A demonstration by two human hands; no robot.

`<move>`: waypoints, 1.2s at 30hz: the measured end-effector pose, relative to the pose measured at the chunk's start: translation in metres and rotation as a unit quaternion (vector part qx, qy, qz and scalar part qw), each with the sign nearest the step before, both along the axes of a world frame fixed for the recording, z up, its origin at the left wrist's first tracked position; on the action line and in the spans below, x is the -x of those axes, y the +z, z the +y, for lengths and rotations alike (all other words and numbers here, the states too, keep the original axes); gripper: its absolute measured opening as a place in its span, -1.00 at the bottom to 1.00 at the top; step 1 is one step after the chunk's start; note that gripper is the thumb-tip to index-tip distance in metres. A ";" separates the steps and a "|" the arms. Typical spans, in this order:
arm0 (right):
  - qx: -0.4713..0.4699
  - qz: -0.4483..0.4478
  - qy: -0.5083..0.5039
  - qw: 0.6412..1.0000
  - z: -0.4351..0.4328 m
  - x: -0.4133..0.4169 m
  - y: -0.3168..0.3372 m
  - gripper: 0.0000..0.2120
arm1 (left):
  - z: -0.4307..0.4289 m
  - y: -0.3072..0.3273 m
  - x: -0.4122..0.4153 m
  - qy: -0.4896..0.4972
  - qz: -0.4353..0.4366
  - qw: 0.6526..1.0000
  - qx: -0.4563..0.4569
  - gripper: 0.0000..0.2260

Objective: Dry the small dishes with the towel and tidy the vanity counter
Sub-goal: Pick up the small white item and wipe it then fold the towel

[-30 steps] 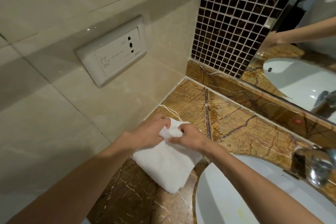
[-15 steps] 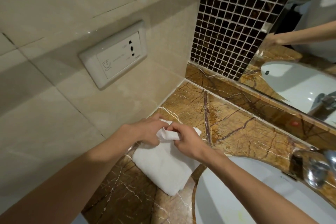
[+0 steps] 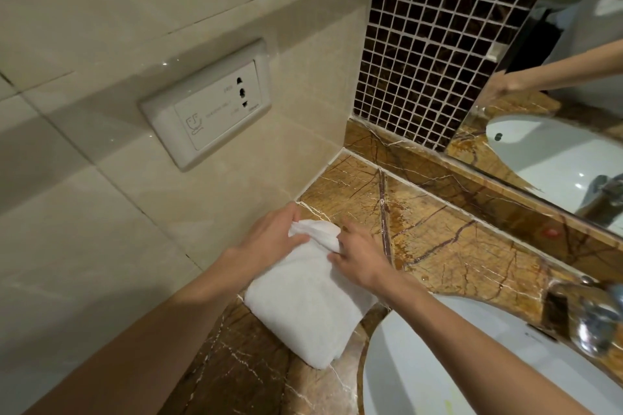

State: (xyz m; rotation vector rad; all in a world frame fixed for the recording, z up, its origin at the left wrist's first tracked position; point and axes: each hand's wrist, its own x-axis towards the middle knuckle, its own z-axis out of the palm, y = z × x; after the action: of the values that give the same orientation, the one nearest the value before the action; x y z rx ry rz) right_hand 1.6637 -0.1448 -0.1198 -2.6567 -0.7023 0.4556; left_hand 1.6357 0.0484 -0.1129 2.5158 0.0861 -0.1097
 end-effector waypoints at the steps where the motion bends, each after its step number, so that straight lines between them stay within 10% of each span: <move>1: 0.007 0.008 -0.003 1.000 0.001 -0.001 -0.002 -0.83 | -0.001 -0.004 0.002 0.026 0.009 1.000 0.015 -0.75; 5: -0.014 0.036 -0.037 0.999 0.002 -0.001 -0.010 -0.75 | -0.007 -0.013 0.013 0.032 0.067 0.997 -0.005 -0.43; 14: -0.003 -0.073 -0.111 0.991 0.008 -0.001 -0.035 -0.72 | -0.031 -0.037 0.039 -0.131 0.026 0.943 -0.305 -0.40; 19: 0.014 -0.183 -0.085 0.979 0.009 0.016 -0.034 -0.72 | -0.040 -0.042 0.043 -0.085 0.007 0.945 -0.316 -0.39; 23: 0.030 -0.120 0.046 0.991 0.001 0.033 -0.038 -0.44 | -0.039 -0.049 0.061 -0.123 -0.047 0.940 -0.313 -0.41; 36: 0.045 -0.087 0.062 0.993 0.000 0.023 -0.041 -0.41 | -0.040 -0.049 0.058 -0.089 -0.001 0.935 -0.344 -0.37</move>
State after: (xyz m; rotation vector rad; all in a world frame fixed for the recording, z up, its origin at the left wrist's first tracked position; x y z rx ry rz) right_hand 1.6403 -0.1449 -0.1610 -2.7724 -0.9230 0.2958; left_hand 1.5772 0.0083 -0.1617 3.2240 -0.1293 -0.1740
